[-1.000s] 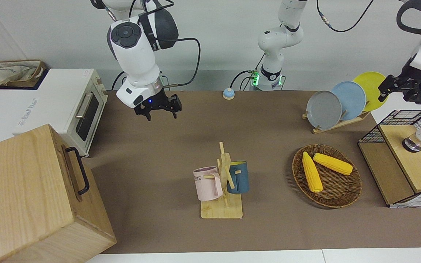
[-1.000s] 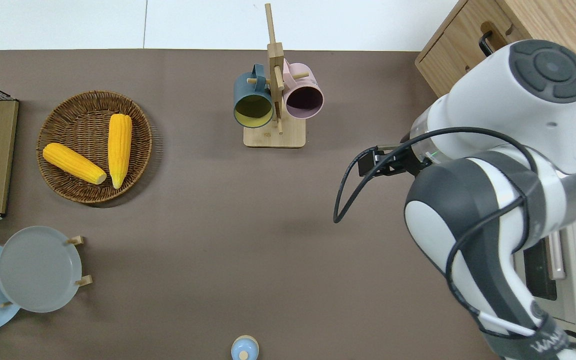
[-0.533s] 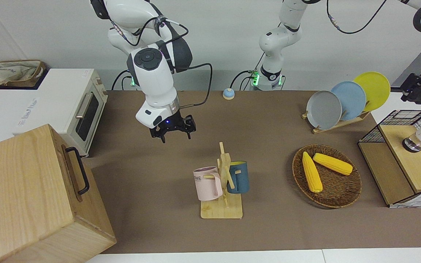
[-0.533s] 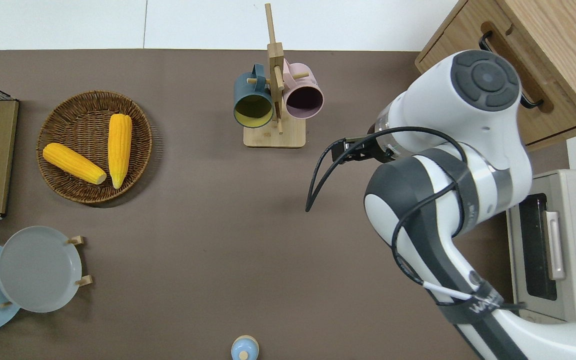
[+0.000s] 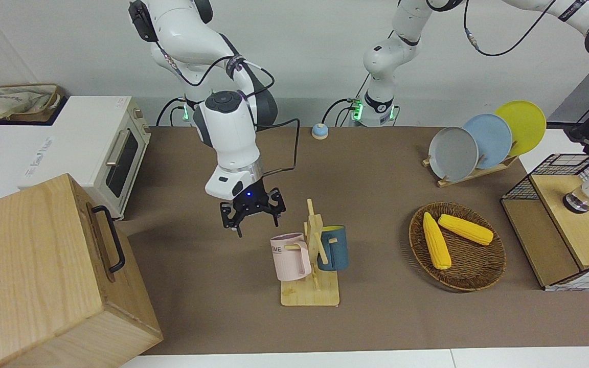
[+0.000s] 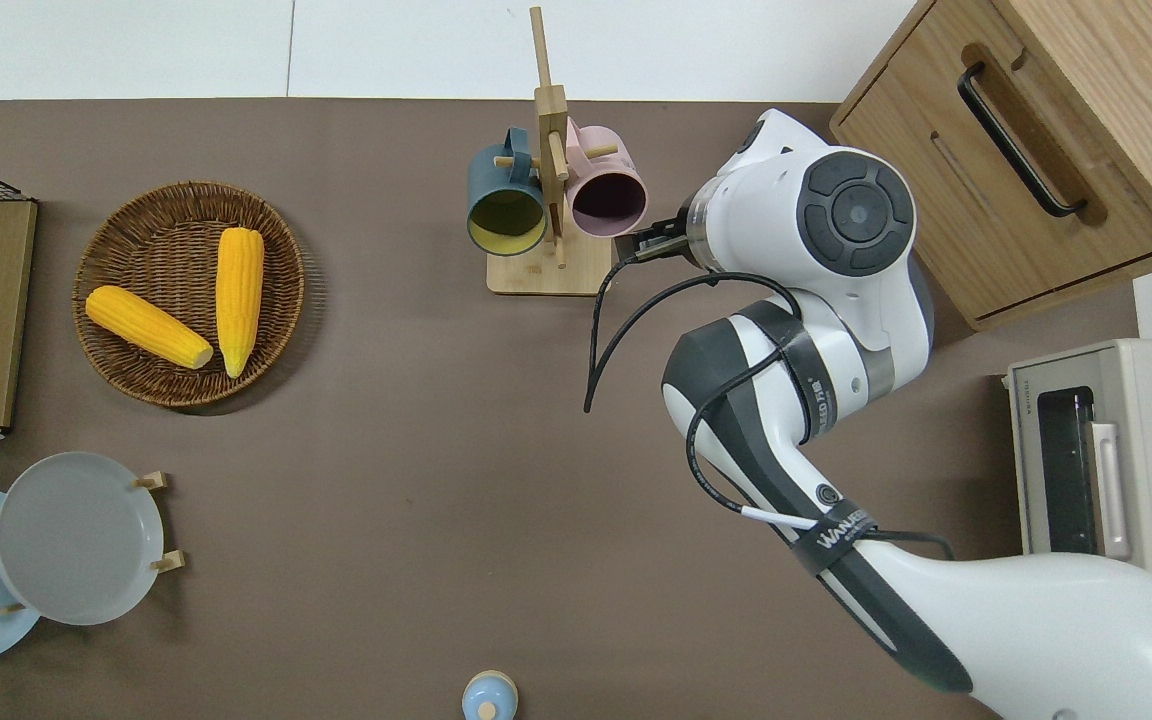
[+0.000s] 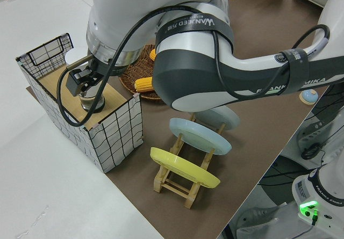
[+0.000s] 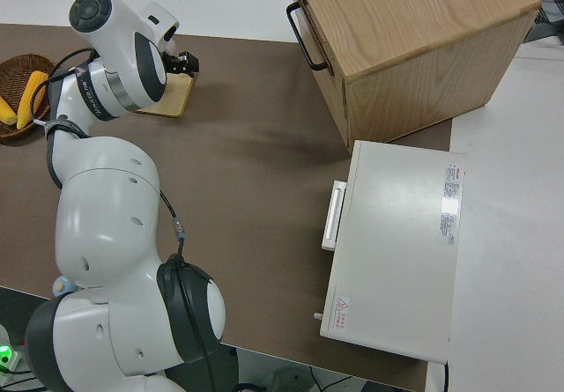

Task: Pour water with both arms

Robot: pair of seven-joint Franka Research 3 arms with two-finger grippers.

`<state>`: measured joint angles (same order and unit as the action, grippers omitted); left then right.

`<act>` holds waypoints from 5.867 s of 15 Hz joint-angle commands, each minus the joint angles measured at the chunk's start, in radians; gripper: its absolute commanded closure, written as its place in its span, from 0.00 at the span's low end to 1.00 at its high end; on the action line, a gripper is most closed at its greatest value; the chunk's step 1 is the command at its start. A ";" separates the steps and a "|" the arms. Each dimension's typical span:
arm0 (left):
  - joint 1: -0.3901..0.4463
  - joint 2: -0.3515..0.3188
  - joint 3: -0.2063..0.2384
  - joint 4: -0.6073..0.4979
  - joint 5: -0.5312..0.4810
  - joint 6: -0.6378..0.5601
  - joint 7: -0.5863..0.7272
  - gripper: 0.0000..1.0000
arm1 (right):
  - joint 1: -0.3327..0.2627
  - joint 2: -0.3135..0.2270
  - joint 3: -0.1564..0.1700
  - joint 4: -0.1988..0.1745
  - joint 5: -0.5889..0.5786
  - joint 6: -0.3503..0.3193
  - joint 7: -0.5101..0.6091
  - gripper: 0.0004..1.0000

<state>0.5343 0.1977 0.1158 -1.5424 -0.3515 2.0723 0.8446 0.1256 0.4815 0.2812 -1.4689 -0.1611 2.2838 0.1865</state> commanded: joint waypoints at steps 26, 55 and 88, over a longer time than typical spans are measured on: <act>0.007 0.080 -0.067 -0.127 -0.345 0.359 0.134 0.97 | 0.013 0.092 -0.001 0.091 -0.040 0.167 -0.203 1.00; -0.180 -0.345 -0.137 -0.343 0.157 0.150 -0.630 1.00 | -0.064 -0.067 0.010 0.024 0.069 -0.621 0.132 1.00; -0.185 -0.754 -0.538 -0.955 0.154 0.348 -0.978 0.99 | 0.404 0.172 0.004 0.108 0.315 -0.216 0.906 0.01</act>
<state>0.3573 -0.5161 -0.4285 -2.4818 -0.2173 2.4033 -0.1118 0.5334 0.6422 0.2866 -1.3855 0.1732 2.0635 1.0917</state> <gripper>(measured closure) 0.361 0.678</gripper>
